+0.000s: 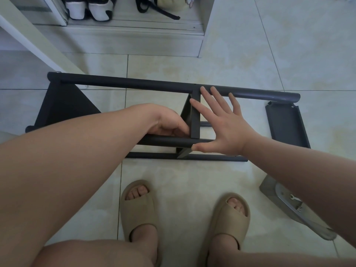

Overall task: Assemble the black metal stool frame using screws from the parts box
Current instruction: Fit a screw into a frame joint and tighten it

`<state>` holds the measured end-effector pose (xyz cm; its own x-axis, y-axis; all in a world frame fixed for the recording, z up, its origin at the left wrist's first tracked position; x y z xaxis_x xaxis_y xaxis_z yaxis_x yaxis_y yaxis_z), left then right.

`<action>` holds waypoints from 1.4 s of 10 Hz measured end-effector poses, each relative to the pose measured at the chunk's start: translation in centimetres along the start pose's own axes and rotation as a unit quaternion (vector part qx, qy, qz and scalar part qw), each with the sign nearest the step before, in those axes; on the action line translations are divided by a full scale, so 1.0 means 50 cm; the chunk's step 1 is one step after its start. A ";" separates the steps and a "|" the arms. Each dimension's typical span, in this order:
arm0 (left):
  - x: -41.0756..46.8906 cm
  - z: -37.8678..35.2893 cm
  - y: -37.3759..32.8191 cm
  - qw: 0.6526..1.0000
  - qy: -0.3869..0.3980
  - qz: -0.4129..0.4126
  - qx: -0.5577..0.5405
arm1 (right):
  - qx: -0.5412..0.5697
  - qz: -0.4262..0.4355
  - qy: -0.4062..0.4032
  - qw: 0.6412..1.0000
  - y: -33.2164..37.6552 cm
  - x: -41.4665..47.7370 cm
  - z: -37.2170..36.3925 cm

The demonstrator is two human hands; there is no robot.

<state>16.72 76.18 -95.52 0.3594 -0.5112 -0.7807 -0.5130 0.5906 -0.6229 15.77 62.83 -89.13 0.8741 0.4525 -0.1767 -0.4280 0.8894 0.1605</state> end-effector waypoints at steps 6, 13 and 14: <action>0.004 -0.001 0.009 1.000 0.001 -0.005 0.003 | -0.002 -0.001 -0.002 1.000 0.001 -0.001 0.001; 0.011 -0.004 0.011 0.998 0.038 -0.042 -0.008 | 0.001 -0.004 0.006 1.000 0.001 0.000 0.004; 0.011 -0.006 0.010 0.997 0.052 -0.050 -0.014 | 0.001 -0.004 0.006 1.000 0.001 0.000 0.003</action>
<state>16.41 75.99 -96.25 0.3289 -0.6294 -0.7040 -0.5009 0.5157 -0.6951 15.76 62.86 -88.97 0.8744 0.4469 -0.1891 -0.4214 0.8925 0.1607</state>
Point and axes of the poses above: each hand's wrist, its own x-axis towards the middle knuckle, its own z-axis out of the back of the hand, y = z × x, the point moved 7 cm from there along x, towards the middle knuckle, and after that the axes turned 5 degrees about -z, right-handed, at the moved point
